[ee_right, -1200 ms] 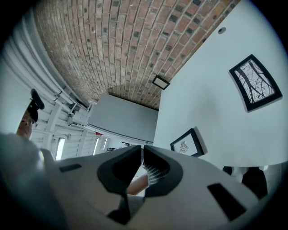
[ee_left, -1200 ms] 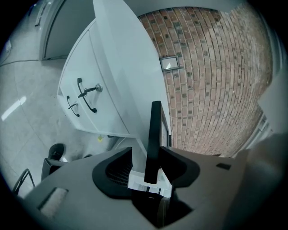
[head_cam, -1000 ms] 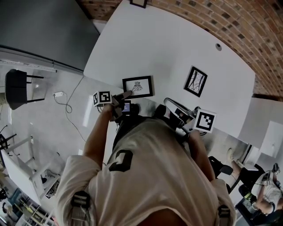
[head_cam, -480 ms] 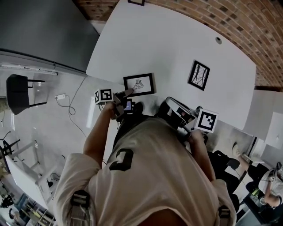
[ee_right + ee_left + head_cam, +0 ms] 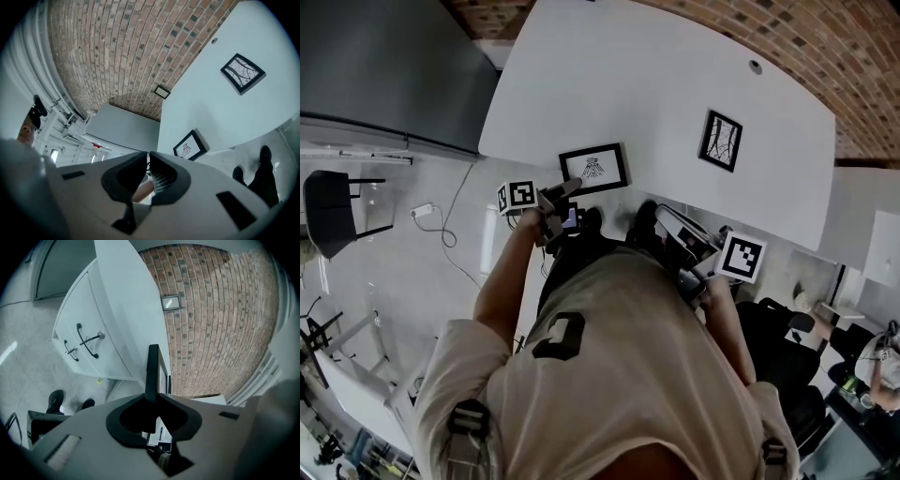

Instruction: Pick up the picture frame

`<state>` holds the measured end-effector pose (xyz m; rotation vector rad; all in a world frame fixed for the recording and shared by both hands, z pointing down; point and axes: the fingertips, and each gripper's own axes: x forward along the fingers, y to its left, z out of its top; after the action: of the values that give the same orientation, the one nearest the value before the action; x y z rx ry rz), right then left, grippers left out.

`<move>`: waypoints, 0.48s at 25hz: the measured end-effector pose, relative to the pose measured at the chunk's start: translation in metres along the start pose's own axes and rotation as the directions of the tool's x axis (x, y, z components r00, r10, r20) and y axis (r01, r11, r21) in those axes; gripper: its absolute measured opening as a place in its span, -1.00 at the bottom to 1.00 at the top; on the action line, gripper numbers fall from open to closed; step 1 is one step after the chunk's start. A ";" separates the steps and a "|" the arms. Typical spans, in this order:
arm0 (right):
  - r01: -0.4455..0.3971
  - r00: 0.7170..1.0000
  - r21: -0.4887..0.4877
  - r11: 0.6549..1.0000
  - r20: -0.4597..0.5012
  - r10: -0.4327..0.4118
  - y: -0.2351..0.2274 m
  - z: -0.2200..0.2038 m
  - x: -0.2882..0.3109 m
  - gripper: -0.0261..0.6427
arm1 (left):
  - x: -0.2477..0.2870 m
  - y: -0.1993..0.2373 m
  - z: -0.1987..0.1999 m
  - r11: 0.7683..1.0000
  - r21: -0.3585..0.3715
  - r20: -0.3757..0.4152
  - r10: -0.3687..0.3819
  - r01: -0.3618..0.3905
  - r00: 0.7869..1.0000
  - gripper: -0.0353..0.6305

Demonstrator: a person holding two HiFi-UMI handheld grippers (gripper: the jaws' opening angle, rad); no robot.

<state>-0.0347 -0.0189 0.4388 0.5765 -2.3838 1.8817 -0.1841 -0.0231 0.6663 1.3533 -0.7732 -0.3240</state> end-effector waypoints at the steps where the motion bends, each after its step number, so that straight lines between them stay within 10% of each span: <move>1: 0.008 1.000 0.007 1.000 0.009 -0.008 -0.001 -0.002 -0.002 -0.90 | -0.001 -0.001 0.000 1.000 -0.002 0.000 -0.007 0.007 1.000 -0.70; 12: 0.022 0.999 0.027 0.999 0.026 -0.023 -0.004 -0.012 -0.008 -0.90 | -0.018 -0.007 0.003 0.999 0.030 0.046 -0.033 0.032 0.998 -0.74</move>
<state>-0.0280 -0.0060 0.4434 0.6318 -2.3616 1.9113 -0.1972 -0.0160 0.6539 1.3915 -0.7978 -0.3721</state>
